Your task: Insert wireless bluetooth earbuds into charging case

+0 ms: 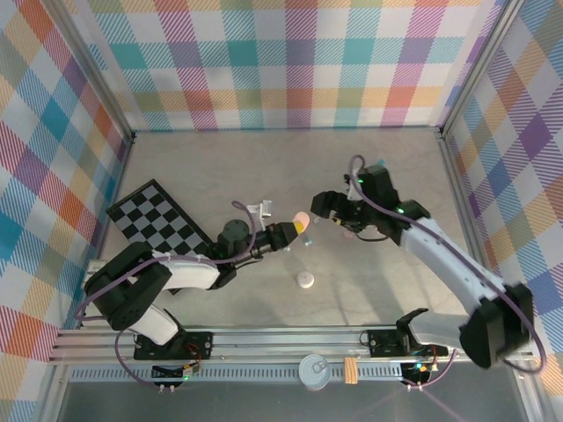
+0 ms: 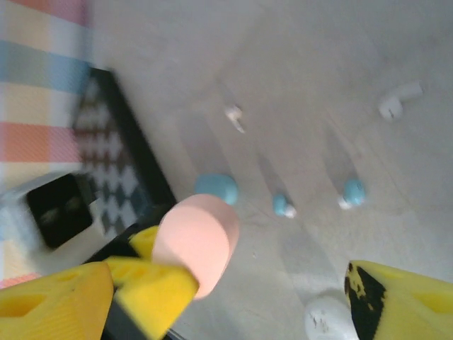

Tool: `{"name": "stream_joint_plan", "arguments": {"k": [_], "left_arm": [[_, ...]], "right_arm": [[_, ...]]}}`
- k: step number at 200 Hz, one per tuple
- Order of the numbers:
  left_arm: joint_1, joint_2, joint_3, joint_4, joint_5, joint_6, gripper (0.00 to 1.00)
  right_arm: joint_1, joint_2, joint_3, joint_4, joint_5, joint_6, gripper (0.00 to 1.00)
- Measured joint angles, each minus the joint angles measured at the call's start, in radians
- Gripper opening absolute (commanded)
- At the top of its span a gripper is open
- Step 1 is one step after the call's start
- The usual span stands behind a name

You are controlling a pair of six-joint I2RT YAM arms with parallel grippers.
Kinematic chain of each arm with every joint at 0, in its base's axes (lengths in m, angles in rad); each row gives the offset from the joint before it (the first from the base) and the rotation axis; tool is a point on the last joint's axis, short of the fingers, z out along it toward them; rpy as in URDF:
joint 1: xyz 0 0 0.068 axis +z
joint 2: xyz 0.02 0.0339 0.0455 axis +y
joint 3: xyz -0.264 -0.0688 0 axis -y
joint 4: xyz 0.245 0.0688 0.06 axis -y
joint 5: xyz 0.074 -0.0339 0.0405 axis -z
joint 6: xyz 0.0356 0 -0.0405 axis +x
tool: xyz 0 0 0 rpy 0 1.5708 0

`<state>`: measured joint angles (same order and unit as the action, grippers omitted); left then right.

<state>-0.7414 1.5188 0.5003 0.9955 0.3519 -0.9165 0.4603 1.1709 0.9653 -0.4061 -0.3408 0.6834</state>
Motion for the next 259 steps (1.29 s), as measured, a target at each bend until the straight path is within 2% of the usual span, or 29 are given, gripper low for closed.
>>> {"name": "stream_joint_plan", "arguments": {"k": [17,41,87,120,134,195,232,243,259], "left_arm": [[0.024,-0.015,0.045,-0.05,0.105,0.0,0.17],[0.024,-0.051,0.079,-0.06,0.222,0.0,0.17],[0.024,-0.098,0.093,-0.047,0.354,-0.008,0.15],[0.024,-0.098,0.098,-0.018,0.391,-0.035,0.15],[0.024,-0.098,0.105,-0.008,0.393,-0.041,0.15],[0.024,-0.062,0.109,0.051,0.392,-0.08,0.15],[0.027,-0.027,0.117,0.124,0.396,-0.125,0.15],[0.03,-0.013,0.117,0.153,0.396,-0.14,0.2],[0.032,0.005,0.117,0.185,0.391,-0.154,0.45]], "right_arm": [[-0.04,-0.113,-0.083,0.096,-0.125,-0.073,0.84],[-0.071,-0.19,-0.178,0.208,-0.294,-0.114,0.81],[-0.142,-0.186,-0.309,0.454,-0.484,0.0,0.65],[-0.147,-0.126,-0.341,0.631,-0.57,0.117,0.55],[-0.147,-0.108,-0.343,0.673,-0.597,0.15,0.53],[-0.128,-0.09,-0.341,0.718,-0.649,0.198,0.39],[-0.133,-0.082,-0.34,0.74,-0.648,0.219,0.25],[-0.135,-0.078,-0.339,0.746,-0.645,0.226,0.23],[-0.137,-0.072,-0.337,0.748,-0.639,0.23,0.22]]}}
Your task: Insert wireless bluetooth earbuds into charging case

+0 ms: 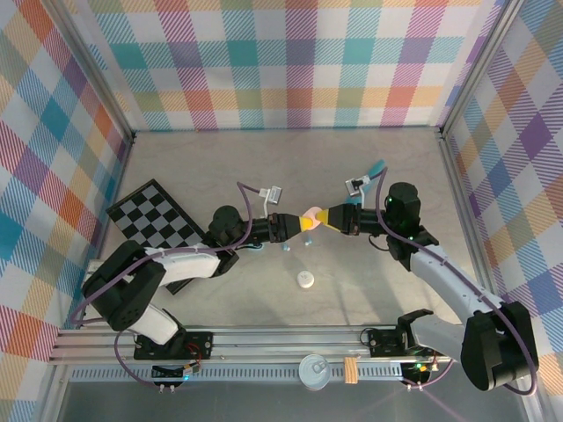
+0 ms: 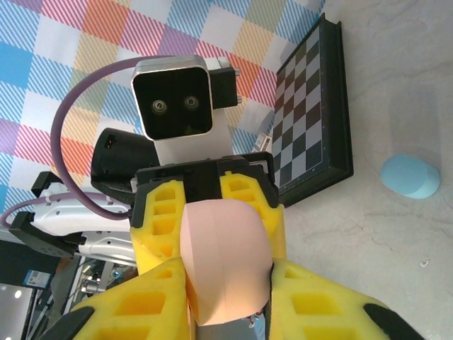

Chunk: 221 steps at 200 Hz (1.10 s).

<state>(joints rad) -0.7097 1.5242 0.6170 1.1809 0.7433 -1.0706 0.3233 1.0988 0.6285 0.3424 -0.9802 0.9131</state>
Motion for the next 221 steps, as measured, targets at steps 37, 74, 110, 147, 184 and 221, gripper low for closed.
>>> {"name": "stream_joint_plan", "arguments": {"k": [37,74,110,147,184,221], "left_arm": [[-0.002,-0.006,-0.008,-0.01,-0.059,0.029,0.92],[-0.003,-0.204,-0.055,-0.232,-0.214,0.332,1.0],[-0.036,-0.317,-0.088,-0.306,-0.384,0.753,1.0],[-0.073,-0.227,-0.095,-0.307,-0.486,1.074,0.98],[-0.08,-0.117,-0.074,-0.271,-0.504,1.19,0.94],[-0.091,-0.052,-0.018,-0.18,-0.506,1.205,0.88]], "right_arm": [[0.005,0.002,0.004,-0.007,0.017,0.046,0.17],[-0.053,0.006,0.011,-0.03,0.079,0.138,0.17],[-0.069,0.027,0.013,-0.028,0.093,0.269,0.17],[-0.069,0.052,0.013,0.027,0.09,0.424,0.18],[-0.069,0.048,0.013,0.1,0.09,0.535,0.18],[-0.069,0.045,0.009,0.161,0.09,0.592,0.18]]}}
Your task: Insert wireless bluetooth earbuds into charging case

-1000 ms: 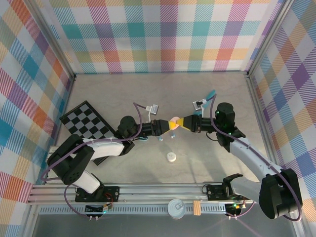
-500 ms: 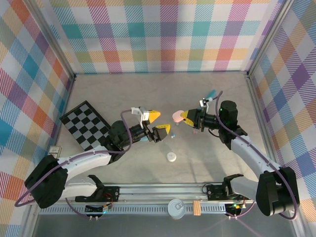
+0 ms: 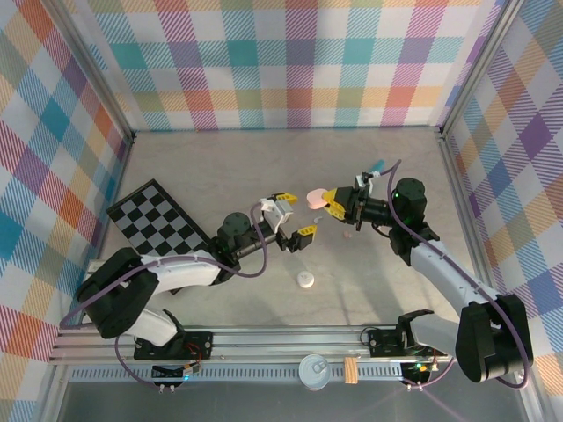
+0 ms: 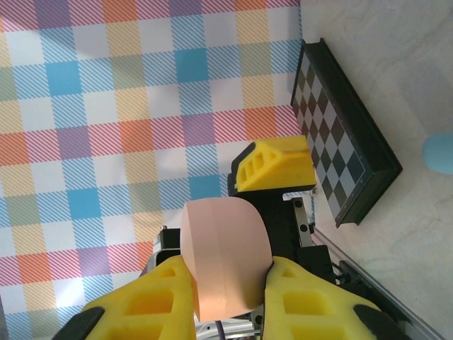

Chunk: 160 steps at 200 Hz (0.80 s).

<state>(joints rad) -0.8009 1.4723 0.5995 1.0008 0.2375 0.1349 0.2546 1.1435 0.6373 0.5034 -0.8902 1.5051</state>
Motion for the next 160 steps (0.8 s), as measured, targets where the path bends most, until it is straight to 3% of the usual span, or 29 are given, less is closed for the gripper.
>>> {"name": "stream_joint_plan", "arguments": {"k": [86,160], "left_arm": [[-0.004,0.051,0.056,0.137,0.015,-0.039,0.72],[-0.004,0.058,0.079,0.154,0.042,-0.064,0.71]], "right_arm": [[0.002,0.006,-0.021,0.065,-0.001,0.056,0.16],[0.009,0.006,-0.022,0.067,-0.001,0.064,0.16]]}}
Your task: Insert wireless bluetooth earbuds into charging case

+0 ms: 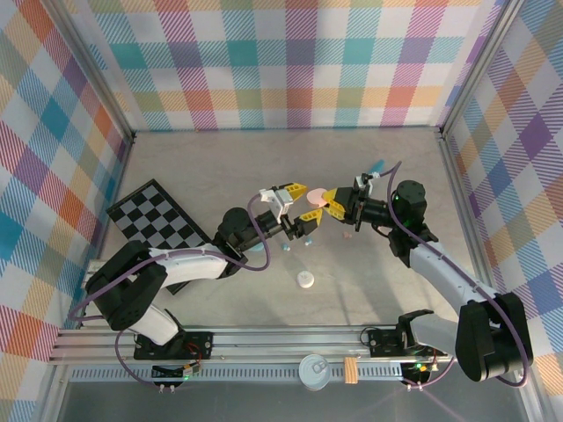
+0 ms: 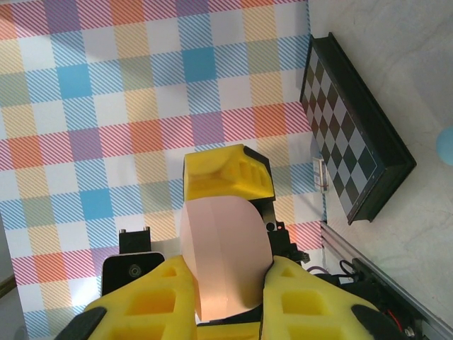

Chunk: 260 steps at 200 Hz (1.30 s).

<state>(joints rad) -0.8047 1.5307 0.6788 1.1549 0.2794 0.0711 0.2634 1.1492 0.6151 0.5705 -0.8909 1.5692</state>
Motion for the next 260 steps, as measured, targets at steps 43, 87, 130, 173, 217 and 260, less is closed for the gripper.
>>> {"name": "stream_joint_plan", "arguments": {"k": [43,87,130,173,217,260], "left_arm": [[0.0,0.004,0.009,-0.001,0.019,0.0,0.68],[0.0,0.022,0.013,-0.003,0.026,0.0,0.71],[0.0,0.03,0.013,-0.003,0.026,0.0,0.63],[0.0,0.03,0.013,-0.003,0.026,0.0,0.62],[0.0,0.03,0.013,-0.003,0.027,0.0,0.64],[0.0,0.03,0.022,-0.002,0.04,0.0,0.53]], "right_arm": [[0.01,0.0,0.0,0.013,0.0,0.006,0.16],[0.012,0.0,0.0,0.027,0.0,0.021,0.16],[0.012,0.0,0.0,0.035,0.0,0.024,0.16],[0.013,0.0,0.0,0.035,0.0,0.023,0.16],[0.013,0.0,0.0,0.018,0.0,0.018,0.15],[0.013,0.0,0.0,0.011,0.0,0.016,0.15]]}}
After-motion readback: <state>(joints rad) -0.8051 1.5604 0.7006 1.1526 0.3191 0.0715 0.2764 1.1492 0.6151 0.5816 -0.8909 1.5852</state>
